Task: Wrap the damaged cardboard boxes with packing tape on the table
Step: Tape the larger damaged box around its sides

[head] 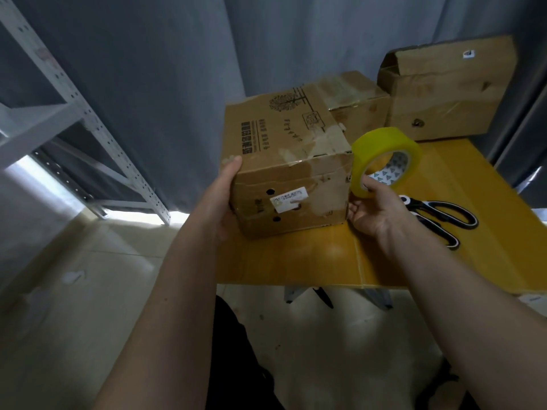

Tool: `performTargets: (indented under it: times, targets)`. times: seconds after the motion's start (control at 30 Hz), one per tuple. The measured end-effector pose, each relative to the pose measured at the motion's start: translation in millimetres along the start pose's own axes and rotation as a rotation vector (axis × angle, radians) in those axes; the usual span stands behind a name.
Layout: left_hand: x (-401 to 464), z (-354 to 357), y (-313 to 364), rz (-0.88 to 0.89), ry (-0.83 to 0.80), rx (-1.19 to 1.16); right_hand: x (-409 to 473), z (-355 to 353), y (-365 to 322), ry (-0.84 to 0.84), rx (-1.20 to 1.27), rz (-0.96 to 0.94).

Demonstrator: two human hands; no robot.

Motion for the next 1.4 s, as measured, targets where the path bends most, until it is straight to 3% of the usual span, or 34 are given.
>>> performTargets:
  times: [0.27,0.47,0.63,0.77,0.9,0.97,1.03,1.1,1.13,1.2,1.27,1.33,1.4]
  targets:
    - [-4.9,-1.7,-3.2,0.039,0.036,-0.168,-10.6,27.0,-8.6,-0.07,-0.107,-0.084]
    - [-8.3,-2.9,-3.1,0.065,0.005,-0.249,-23.4,26.7,-22.9,0.011,-0.153,-0.123]
    - [-6.0,3.4,-15.0,0.05,0.002,-0.434,-40.0,44.8,-56.2,0.073,-0.231,-0.324]
    - [1.0,31.4,-47.7,-0.136,-0.035,-0.696,-66.3,75.2,-99.2,0.124,-0.371,-0.65]
    - [6.7,61.7,-85.6,-0.401,0.007,-0.96,-81.4,106.6,-109.2,0.135,-0.775,-0.827]
    - [12.5,64.1,-88.6,-0.414,0.037,-0.915,-80.6,114.1,-104.7,0.179,-0.94,-0.849]
    - [13.0,54.0,-79.9,-0.412,0.136,-0.629,-80.3,115.3,-102.2,0.239,-1.015,-0.853]
    - [12.9,31.3,-64.0,-0.227,0.361,0.071,-78.8,115.3,-99.9,0.262,-1.062,-0.846]
    - [7.2,21.0,-45.9,0.025,0.537,0.345,-78.4,116.2,-97.5,0.264,-1.088,-0.846]
    - [-20.7,20.7,-5.4,0.674,0.718,0.317,-80.5,121.7,-92.2,0.271,-1.15,-0.872]
    - [-42.0,33.9,24.5,1.134,0.645,0.281,-83.5,126.9,-88.9,0.29,-1.203,-0.901]
    - [-45.4,45.7,42.1,1.224,0.495,0.373,-84.9,128.5,-88.1,0.292,-1.221,-0.897]
    - [-42.3,51.5,43.9,1.161,0.456,0.48,-85.9,127.0,-88.3,0.3,-1.254,-0.898]
Point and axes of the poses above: each hand's wrist, its own x-axis towards the middle knuckle, its own z-axis out of the palm, y = z × x, the point moved 5 cm from there along x, towards the middle knuckle, and after that the axes turned 2 degrees about -z, right-handed, at the moved point
